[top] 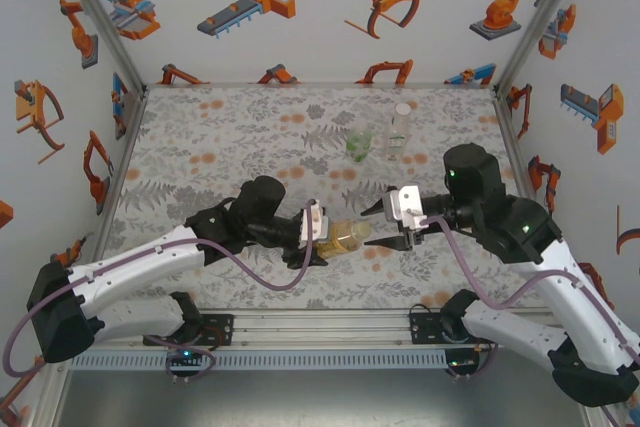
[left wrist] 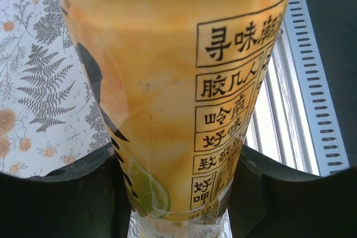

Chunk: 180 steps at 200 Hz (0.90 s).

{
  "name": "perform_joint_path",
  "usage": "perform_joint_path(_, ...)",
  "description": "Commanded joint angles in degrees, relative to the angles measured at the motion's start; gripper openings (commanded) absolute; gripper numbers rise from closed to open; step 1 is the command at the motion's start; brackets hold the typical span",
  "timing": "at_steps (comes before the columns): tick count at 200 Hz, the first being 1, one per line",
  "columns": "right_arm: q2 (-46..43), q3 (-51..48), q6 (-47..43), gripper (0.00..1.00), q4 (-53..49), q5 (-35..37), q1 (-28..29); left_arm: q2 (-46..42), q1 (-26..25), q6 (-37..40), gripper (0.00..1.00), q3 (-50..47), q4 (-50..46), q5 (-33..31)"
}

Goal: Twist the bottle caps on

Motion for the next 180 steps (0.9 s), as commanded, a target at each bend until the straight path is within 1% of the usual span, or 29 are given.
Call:
perform_joint_path(1, 0.2, -0.1, -1.5, 0.49, 0.5, -2.4, 0.4, -1.0, -0.5, 0.8, 0.0, 1.0, -0.6, 1.8)
perform_joint_path(68, 1.7, -0.3, -1.4, 0.47, -0.7, -2.2, 1.0, -0.5, -0.5, 1.0, 0.0, 1.3, -0.6, 2.2)
perform_joint_path(121, 0.8, -1.3, -1.0, 0.45, -0.2, -0.5, 1.2, -0.7, -0.4, 1.3, 0.0, 1.4, -0.6, 2.4)
perform_joint_path(154, 0.6, -1.7, 0.2, 0.36, 0.6, -0.3, 1.2, -0.4, -0.5, 1.3, 0.0, 1.6, -0.5, 2.6)
perform_joint_path(180, 0.7, -2.8, 6.9, 0.25, 3.9, 0.8, 1.2, -0.1, -0.4, 1.5, 0.0, 1.7, -0.2, 2.4)
